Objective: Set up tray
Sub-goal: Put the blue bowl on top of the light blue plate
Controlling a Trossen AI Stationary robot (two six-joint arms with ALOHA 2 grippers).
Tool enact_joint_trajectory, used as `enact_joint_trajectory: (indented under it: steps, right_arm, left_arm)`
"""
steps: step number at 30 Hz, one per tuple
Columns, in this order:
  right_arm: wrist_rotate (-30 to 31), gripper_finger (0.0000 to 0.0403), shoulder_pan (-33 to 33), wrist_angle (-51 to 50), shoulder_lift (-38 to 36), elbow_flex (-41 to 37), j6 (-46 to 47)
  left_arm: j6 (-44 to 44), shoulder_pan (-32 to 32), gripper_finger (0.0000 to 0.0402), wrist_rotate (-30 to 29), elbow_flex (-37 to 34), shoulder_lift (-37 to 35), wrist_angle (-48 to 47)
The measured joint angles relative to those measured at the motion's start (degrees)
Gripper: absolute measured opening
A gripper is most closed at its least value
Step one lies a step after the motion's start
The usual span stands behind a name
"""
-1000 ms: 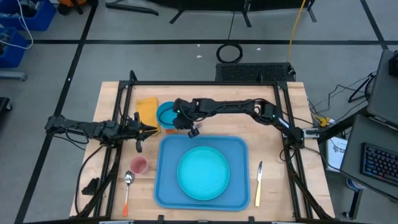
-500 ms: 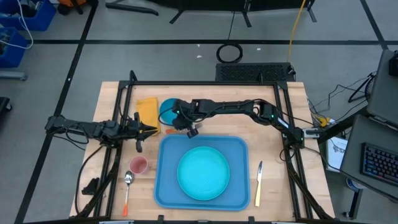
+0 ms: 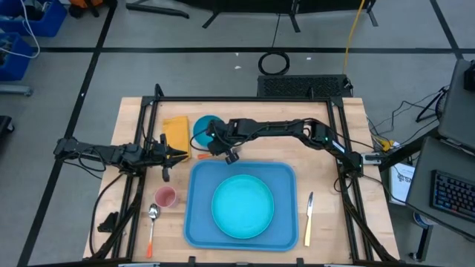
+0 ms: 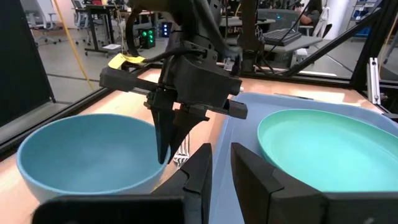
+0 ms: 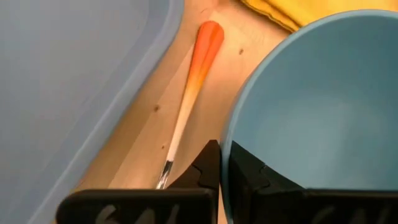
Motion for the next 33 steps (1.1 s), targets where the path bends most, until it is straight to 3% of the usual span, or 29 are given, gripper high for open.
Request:
enact_joint_trajectory:
  steps: [16, 33]
  right_arm:
    - [0.21, 0.0001, 2.90, -11.87, -7.91, 0.18, 5.99]
    - [-0.09, 0.0000, 13.87, -18.92, -12.71, 0.18, 14.21]
  left_arm:
    - [0.01, -0.01, 0.0063, 0.02, 0.00, 0.28, -0.07]
    - [0.01, -0.01, 0.0063, 0.02, 0.01, 1.48, -0.09]
